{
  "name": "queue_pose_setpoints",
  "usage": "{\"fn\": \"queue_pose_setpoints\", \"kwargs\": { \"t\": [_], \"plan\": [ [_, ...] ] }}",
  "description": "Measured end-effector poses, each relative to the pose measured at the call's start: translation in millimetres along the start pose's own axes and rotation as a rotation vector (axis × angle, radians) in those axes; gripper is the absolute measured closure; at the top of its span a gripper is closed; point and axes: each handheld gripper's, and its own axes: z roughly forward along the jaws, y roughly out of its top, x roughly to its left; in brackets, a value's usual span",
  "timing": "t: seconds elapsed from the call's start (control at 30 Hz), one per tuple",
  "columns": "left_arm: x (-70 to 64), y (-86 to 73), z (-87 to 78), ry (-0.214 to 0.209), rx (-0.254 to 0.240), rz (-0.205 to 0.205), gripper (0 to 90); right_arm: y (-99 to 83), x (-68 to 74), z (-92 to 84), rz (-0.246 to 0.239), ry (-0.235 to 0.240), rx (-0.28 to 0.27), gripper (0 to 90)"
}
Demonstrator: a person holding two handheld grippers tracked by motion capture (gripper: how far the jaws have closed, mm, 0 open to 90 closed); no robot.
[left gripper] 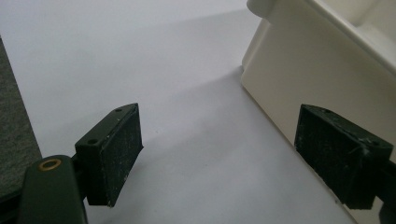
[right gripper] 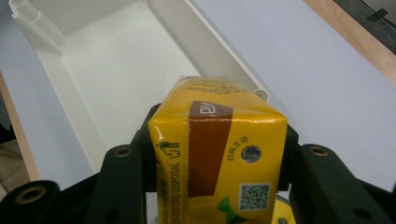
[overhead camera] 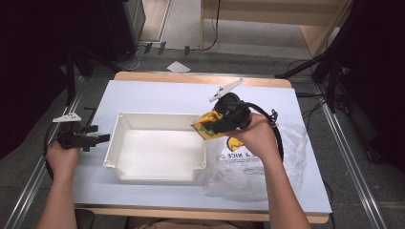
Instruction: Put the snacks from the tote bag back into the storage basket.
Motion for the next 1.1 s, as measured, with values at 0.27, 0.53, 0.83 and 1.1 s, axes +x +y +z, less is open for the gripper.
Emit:
{"fn": "queue_pose_setpoints", "kwargs": {
  "t": [0.27, 0.53, 0.83, 1.1],
  "plan": [
    [-0.2, 0.1, -0.2, 0.002, -0.006, 0.002, 16.1, 5.6, 5.9, 9.5, -0.023, 0.008, 0.008, 54.8],
    [0.4, -0.2, -1.4, 0.002, -0.007, 0.003, 16.1, 13.0, 11.3, 19.6, -0.04, 0.019, 0.026, 54.8],
    [0.2, -0.1, -1.5, 0.004, -0.012, 0.002, 16.1, 22.7, 8.4, 34.1, -0.05, 0.022, 0.038, 54.8],
    [0.2, -0.1, -1.0, 0.002, -0.007, 0.004, 16.1, 23.0, 3.6, 54.3, -0.036, 0.026, 0.065, 54.8]
  ]
}}
